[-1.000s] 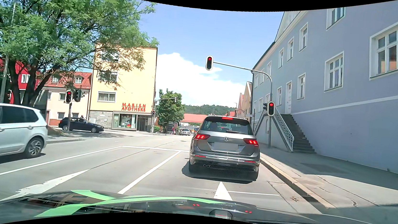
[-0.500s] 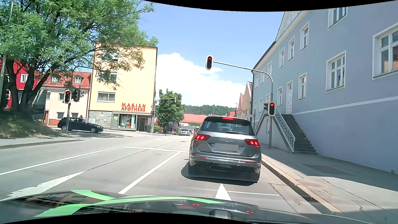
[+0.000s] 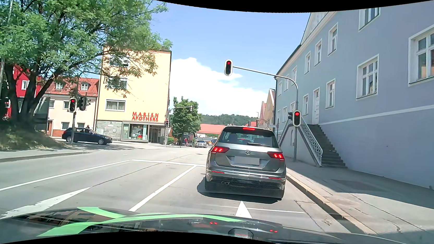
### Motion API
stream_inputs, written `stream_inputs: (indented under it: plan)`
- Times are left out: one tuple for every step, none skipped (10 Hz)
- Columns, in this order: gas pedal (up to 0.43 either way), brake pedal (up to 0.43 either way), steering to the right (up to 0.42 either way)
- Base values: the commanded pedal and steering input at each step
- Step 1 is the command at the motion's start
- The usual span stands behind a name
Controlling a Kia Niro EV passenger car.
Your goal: Follow the waypoints while adhering to traffic rules and regulations
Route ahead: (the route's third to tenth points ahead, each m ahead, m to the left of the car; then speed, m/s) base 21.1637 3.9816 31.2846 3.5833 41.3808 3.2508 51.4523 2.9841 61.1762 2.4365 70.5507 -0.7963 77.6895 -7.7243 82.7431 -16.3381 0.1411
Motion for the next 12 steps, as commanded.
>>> stream_inputs:
  plan:
    - [0.0, 0.177, -0.007]
    - [0.0, 0.183, -0.007]
    - [0.0, 0.183, -0.007]
    - [0.0, 0.183, -0.007]
    - [0.0, 0.195, -0.007]
    - [0.0, 0.195, -0.007]
    - [0.0, 0.195, -0.007]
    - [0.0, 0.195, -0.007]
    - [0.0, 0.201, -0.007]
    - [0.0, 0.201, -0.007]
    - [0.0, 0.201, -0.007]
    - [0.0, 0.207, -0.007]
